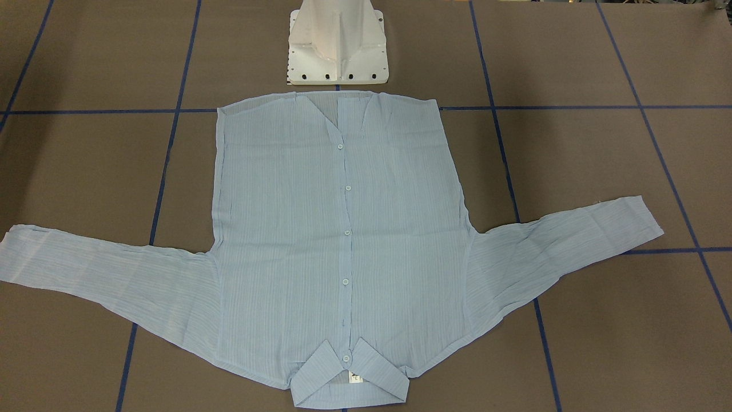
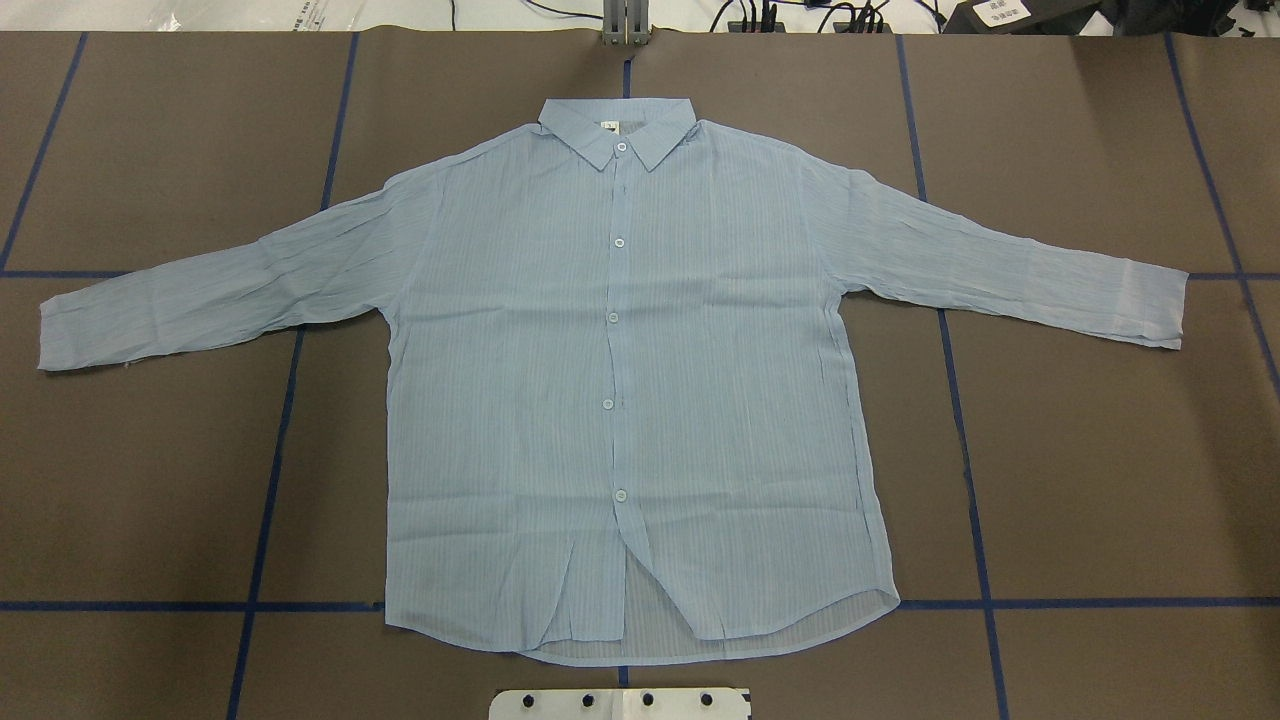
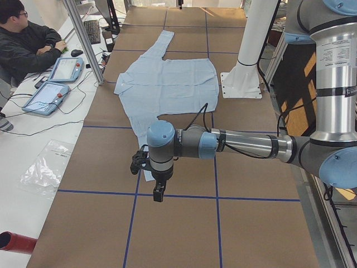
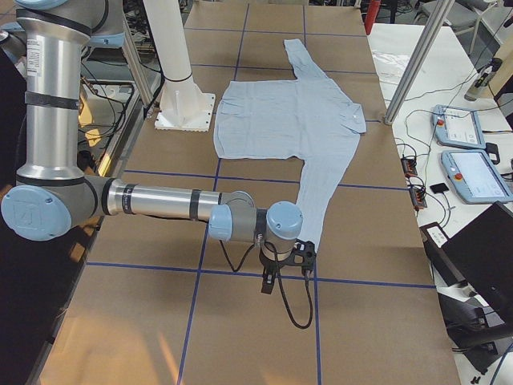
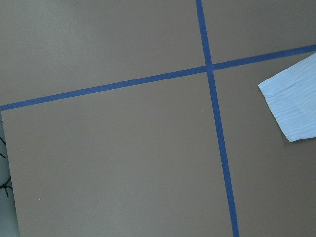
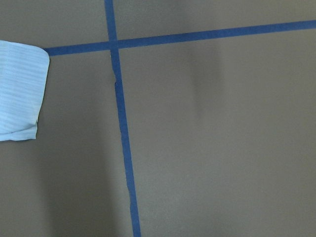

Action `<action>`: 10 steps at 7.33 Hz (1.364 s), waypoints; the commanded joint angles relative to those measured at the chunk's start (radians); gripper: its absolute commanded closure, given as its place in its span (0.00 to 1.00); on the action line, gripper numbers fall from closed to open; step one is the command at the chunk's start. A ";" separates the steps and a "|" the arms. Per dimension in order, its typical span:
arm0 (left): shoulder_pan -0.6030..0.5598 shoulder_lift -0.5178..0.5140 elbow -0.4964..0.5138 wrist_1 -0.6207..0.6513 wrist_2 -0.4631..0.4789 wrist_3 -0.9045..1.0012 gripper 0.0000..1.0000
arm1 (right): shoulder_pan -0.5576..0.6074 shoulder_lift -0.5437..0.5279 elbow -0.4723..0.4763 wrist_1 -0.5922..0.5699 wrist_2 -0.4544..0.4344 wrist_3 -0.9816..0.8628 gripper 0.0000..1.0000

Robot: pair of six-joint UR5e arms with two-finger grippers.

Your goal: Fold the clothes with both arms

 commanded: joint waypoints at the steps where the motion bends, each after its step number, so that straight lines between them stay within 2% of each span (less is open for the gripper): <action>1: 0.000 0.000 0.000 0.000 0.000 0.000 0.00 | 0.000 0.000 0.005 0.000 -0.002 0.000 0.00; 7: 0.002 -0.011 -0.012 -0.002 0.000 -0.002 0.00 | 0.000 0.005 0.016 0.002 0.000 0.008 0.00; 9: 0.002 -0.090 -0.018 -0.008 0.000 -0.011 0.00 | 0.000 0.046 0.033 0.002 0.008 0.009 0.00; 10: 0.003 -0.122 -0.018 -0.014 -0.002 -0.003 0.00 | -0.002 0.066 0.033 0.040 0.009 0.011 0.00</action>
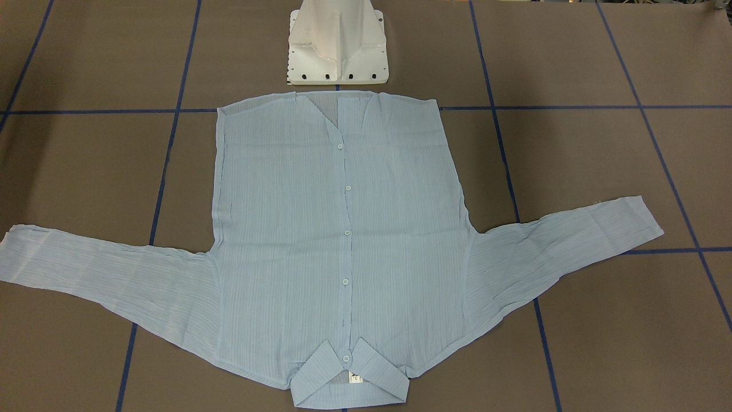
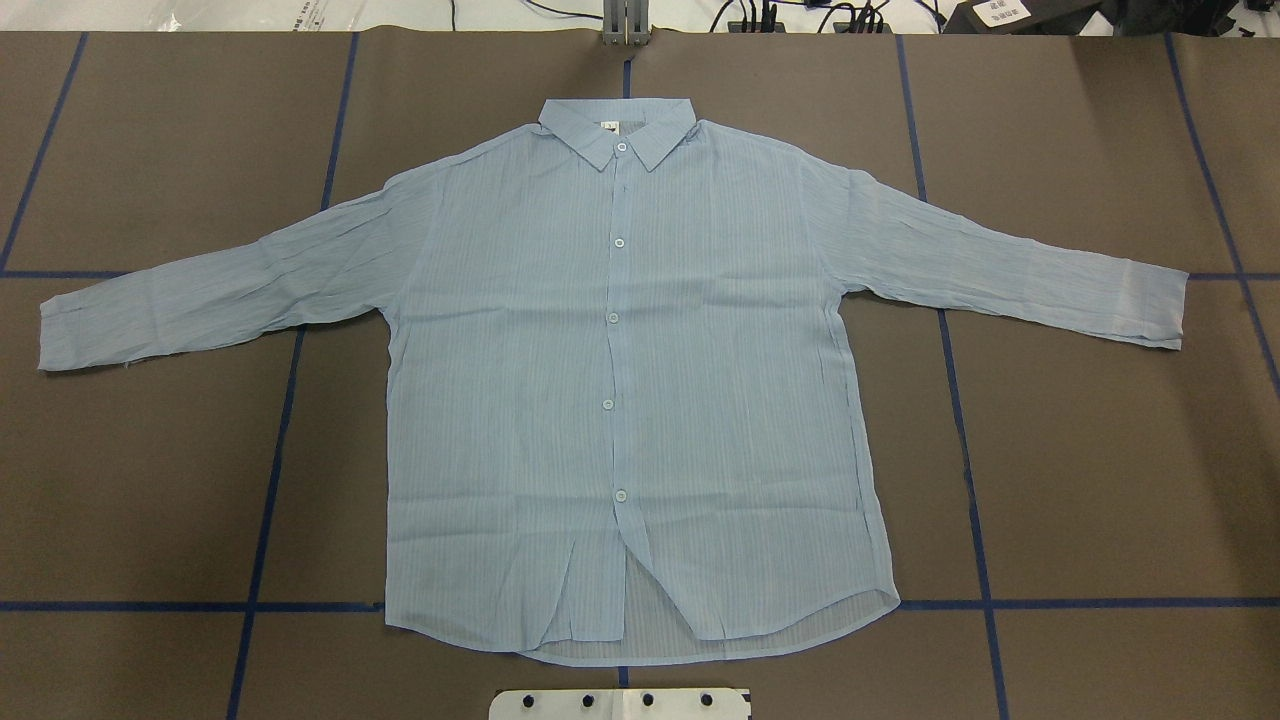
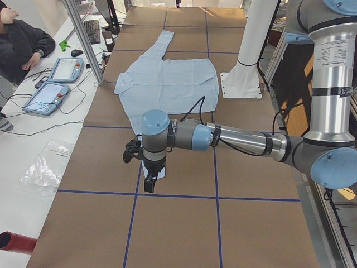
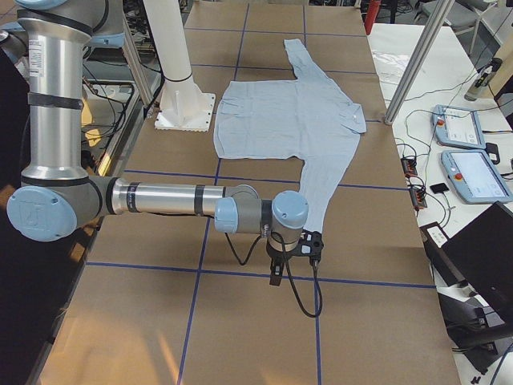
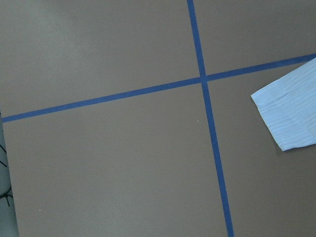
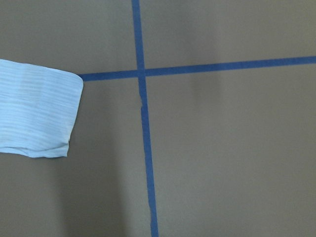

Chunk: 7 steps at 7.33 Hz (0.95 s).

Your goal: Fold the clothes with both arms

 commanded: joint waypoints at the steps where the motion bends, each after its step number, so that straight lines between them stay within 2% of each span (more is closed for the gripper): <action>1: 0.001 -0.052 -0.015 -0.052 -0.010 0.001 0.00 | -0.007 0.037 -0.032 0.099 0.003 0.000 0.00; 2: 0.010 -0.057 0.003 -0.098 -0.014 -0.002 0.00 | -0.019 0.048 -0.043 0.189 0.007 -0.003 0.00; 4: 0.010 -0.032 0.028 -0.227 -0.047 -0.014 0.00 | -0.021 0.044 -0.061 0.207 0.044 0.003 0.00; 5: 0.012 -0.035 0.057 -0.238 -0.116 -0.028 0.00 | -0.029 0.044 -0.075 0.213 0.085 -0.005 0.00; 7: 0.018 -0.057 0.080 -0.258 -0.122 -0.078 0.00 | -0.090 0.050 -0.084 0.265 0.087 0.000 0.00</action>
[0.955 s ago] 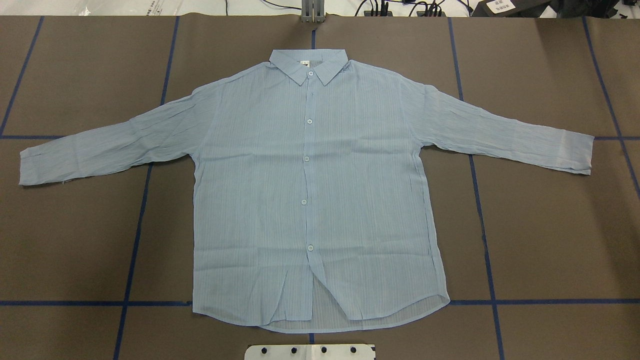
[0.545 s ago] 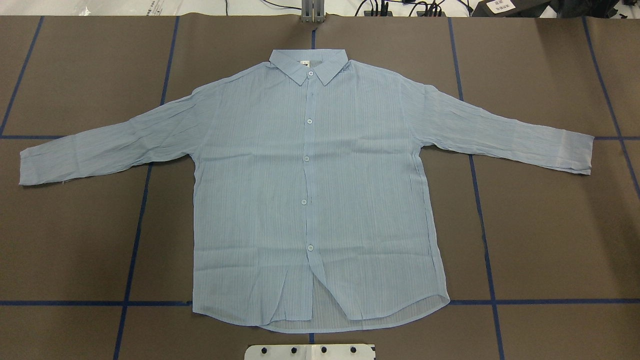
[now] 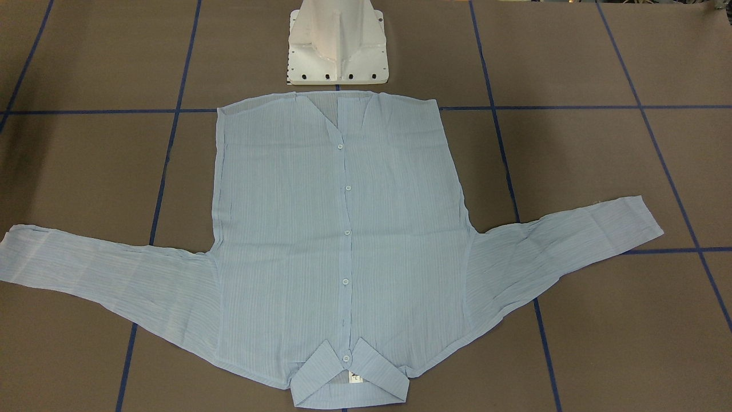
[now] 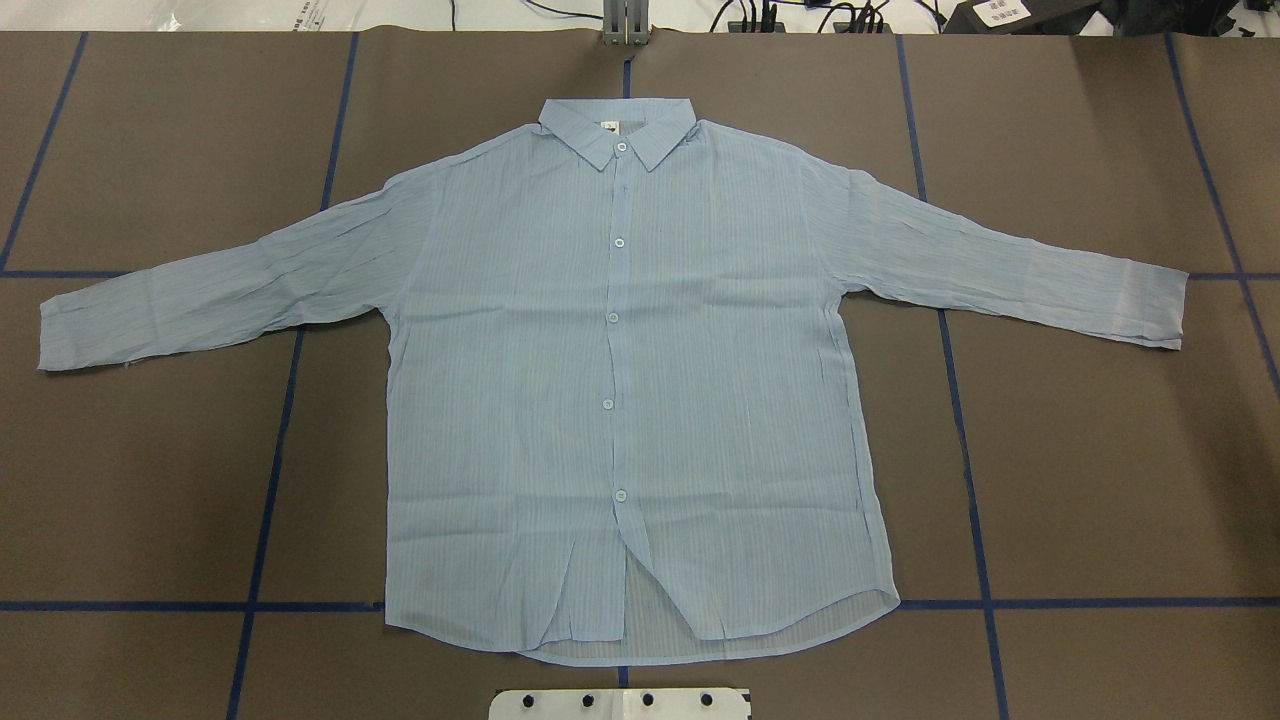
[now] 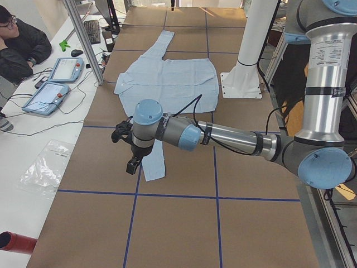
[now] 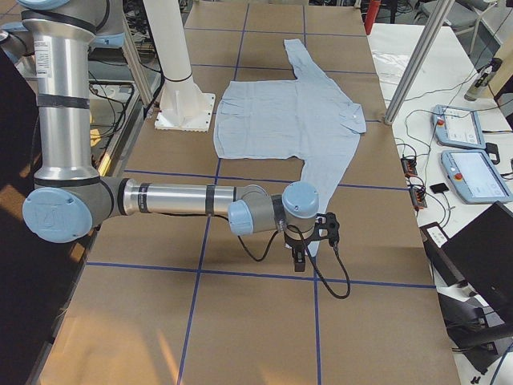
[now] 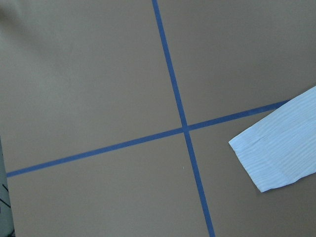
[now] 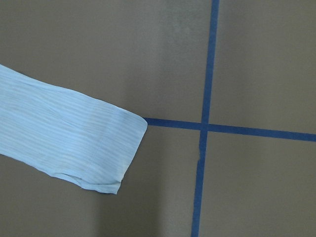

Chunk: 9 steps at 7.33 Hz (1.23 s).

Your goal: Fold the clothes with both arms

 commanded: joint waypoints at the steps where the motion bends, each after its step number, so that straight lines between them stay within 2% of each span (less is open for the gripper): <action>1: 0.003 -0.003 0.037 -0.049 -0.013 -0.075 0.00 | -0.051 0.004 -0.014 0.062 0.007 0.008 0.00; 3: 0.003 0.015 0.094 -0.187 -0.014 -0.085 0.00 | -0.095 0.007 -0.036 0.122 0.007 0.080 0.00; 5: 0.003 0.017 0.116 -0.218 -0.012 -0.088 0.00 | -0.135 0.011 -0.127 0.307 -0.016 0.140 0.00; 6: 0.003 0.015 0.105 -0.218 -0.013 -0.129 0.00 | -0.187 0.028 -0.150 0.364 -0.060 0.241 0.00; 8: 0.003 0.017 0.100 -0.246 -0.014 -0.178 0.00 | -0.243 0.070 -0.167 0.366 -0.117 0.365 0.00; 9: 0.003 0.015 0.099 -0.247 -0.014 -0.178 0.00 | -0.257 0.083 -0.219 0.389 -0.123 0.367 0.02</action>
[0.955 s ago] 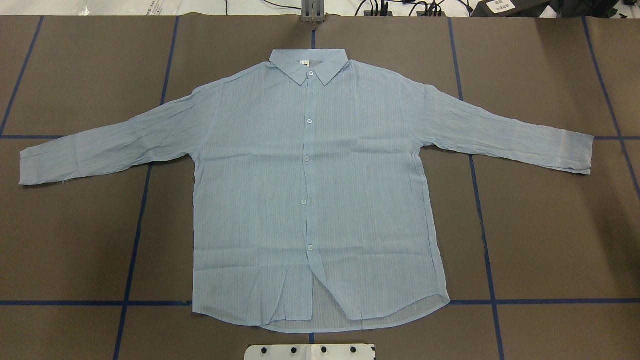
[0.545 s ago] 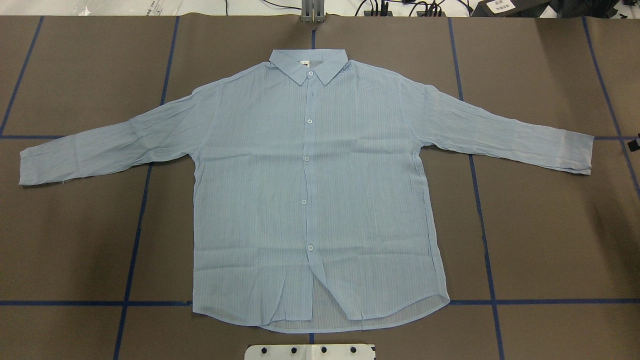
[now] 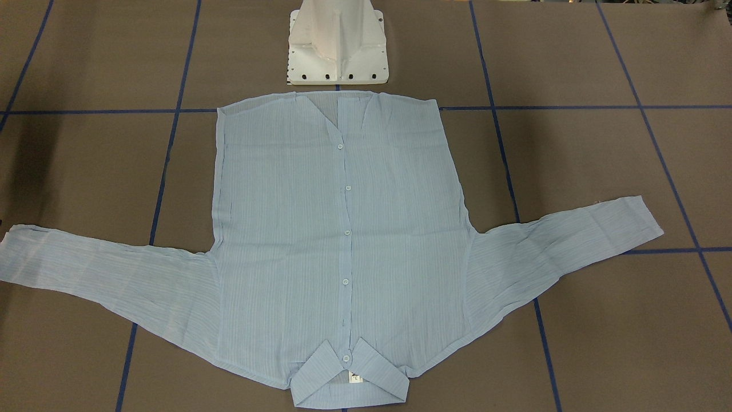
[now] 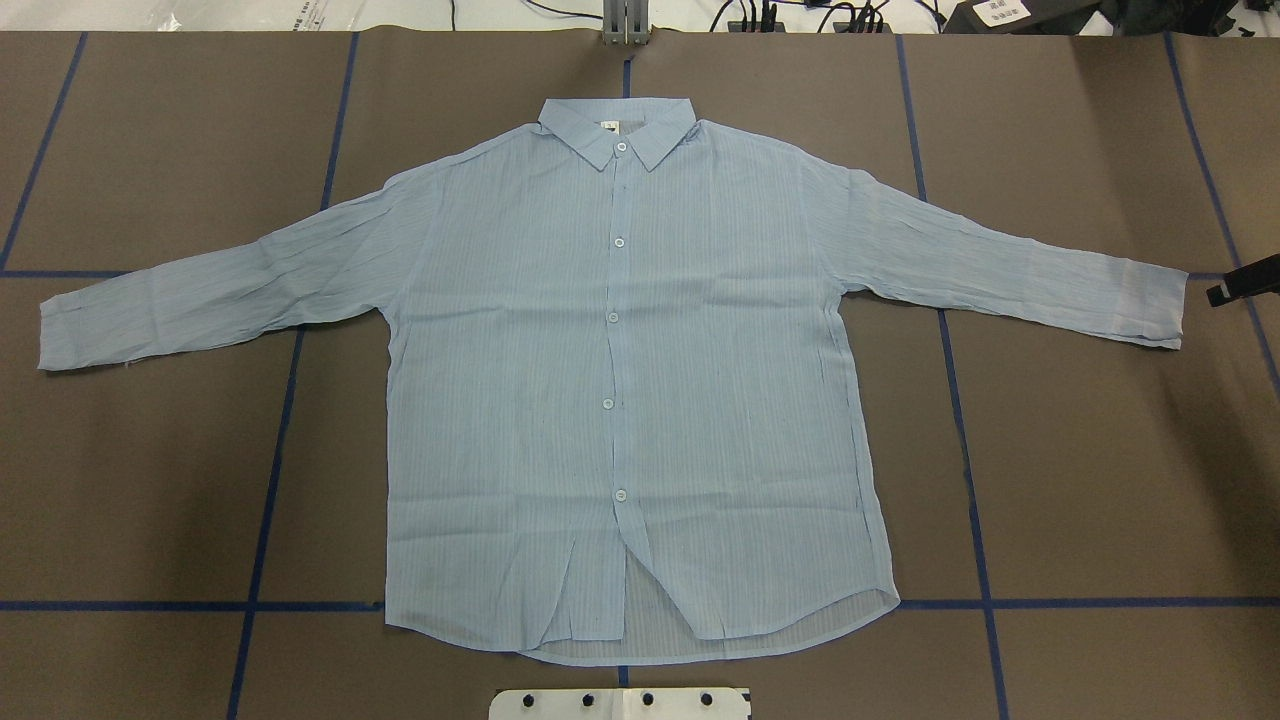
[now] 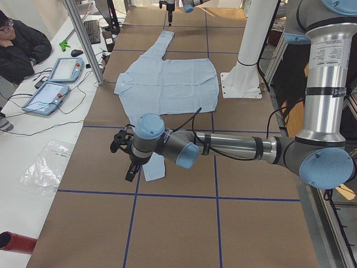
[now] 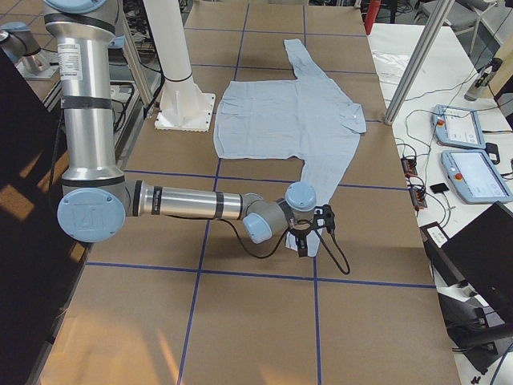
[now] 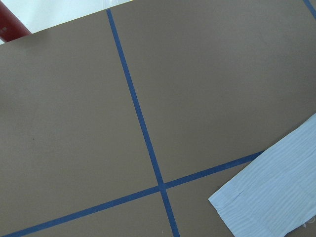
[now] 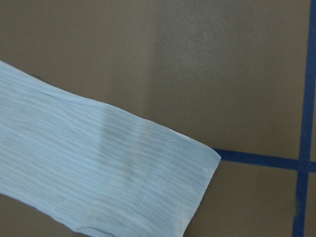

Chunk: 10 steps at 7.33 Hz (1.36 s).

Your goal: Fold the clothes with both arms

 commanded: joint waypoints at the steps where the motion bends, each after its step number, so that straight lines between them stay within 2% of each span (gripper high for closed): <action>1: 0.000 -0.001 -0.008 -0.011 0.000 -0.010 0.00 | -0.025 0.029 -0.087 0.053 -0.028 0.032 0.04; 4: 0.000 -0.001 -0.017 -0.009 0.000 -0.010 0.00 | -0.040 0.029 -0.091 0.053 -0.026 0.035 0.11; 5: 0.000 -0.001 -0.021 -0.011 0.000 -0.010 0.00 | -0.045 0.029 -0.092 0.052 -0.023 0.037 0.18; 7: 0.000 -0.001 -0.021 -0.011 0.000 -0.010 0.00 | -0.059 0.029 -0.094 0.049 -0.020 0.041 0.24; 9: 0.000 -0.001 -0.019 -0.011 0.000 -0.010 0.00 | -0.088 0.029 -0.091 0.050 -0.022 0.076 0.25; 10: 0.000 -0.001 -0.019 -0.011 0.000 -0.010 0.00 | -0.092 0.029 -0.092 0.050 -0.022 0.078 0.29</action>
